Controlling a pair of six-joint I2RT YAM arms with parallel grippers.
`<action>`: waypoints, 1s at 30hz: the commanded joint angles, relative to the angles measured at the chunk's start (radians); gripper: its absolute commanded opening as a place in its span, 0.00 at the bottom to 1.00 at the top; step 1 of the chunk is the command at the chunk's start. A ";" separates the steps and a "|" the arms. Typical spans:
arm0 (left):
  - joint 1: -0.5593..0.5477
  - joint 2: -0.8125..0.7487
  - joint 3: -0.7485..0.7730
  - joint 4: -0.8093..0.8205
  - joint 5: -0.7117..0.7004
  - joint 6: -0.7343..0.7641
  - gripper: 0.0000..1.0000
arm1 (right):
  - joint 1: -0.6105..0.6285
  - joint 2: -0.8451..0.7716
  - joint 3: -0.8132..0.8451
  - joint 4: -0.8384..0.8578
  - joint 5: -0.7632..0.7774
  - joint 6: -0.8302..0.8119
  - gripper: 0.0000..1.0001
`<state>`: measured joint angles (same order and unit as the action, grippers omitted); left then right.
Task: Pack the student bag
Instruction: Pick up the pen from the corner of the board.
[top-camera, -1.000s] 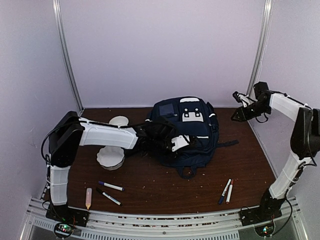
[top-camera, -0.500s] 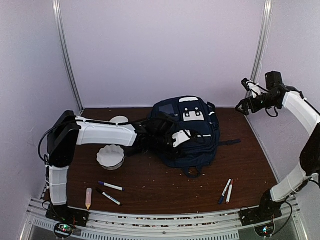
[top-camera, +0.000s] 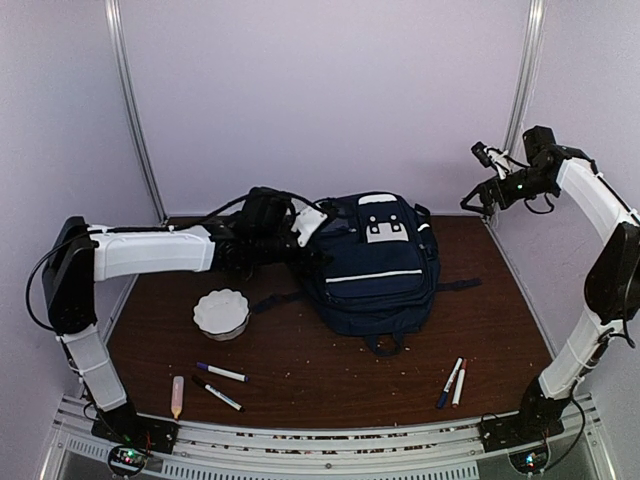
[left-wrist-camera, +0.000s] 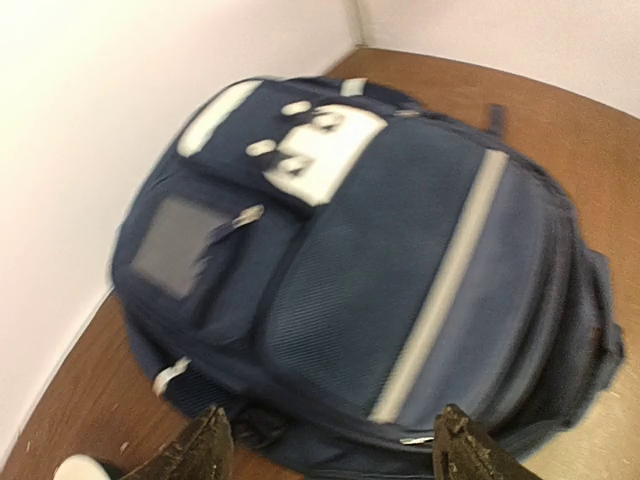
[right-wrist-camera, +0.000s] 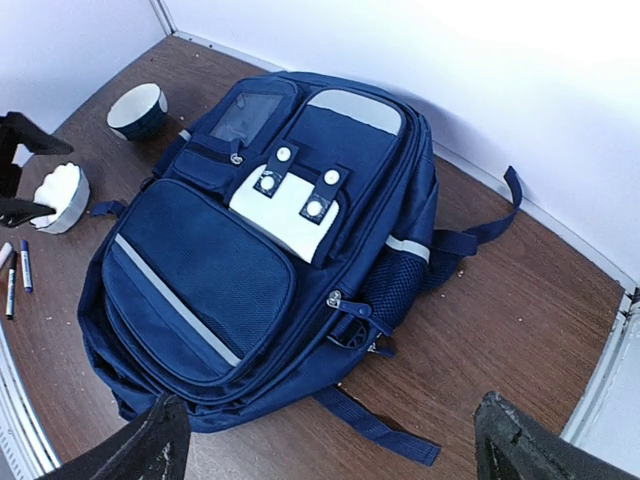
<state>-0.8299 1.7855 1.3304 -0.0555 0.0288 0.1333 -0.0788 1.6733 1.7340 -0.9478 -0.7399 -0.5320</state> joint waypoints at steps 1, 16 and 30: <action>0.060 -0.018 -0.001 0.113 -0.022 -0.113 0.71 | -0.007 -0.022 -0.004 0.036 -0.076 0.077 1.00; 0.063 0.034 0.039 0.111 -0.057 -0.107 0.69 | 0.044 0.125 0.114 -0.280 -0.152 -0.153 0.81; 0.064 0.051 0.041 0.101 -0.051 -0.113 0.69 | 0.506 -0.287 -0.613 -0.091 0.443 -0.638 0.56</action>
<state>-0.7685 1.8244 1.3399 0.0067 -0.0223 0.0315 0.3447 1.4609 1.2255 -1.1259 -0.5068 -1.0439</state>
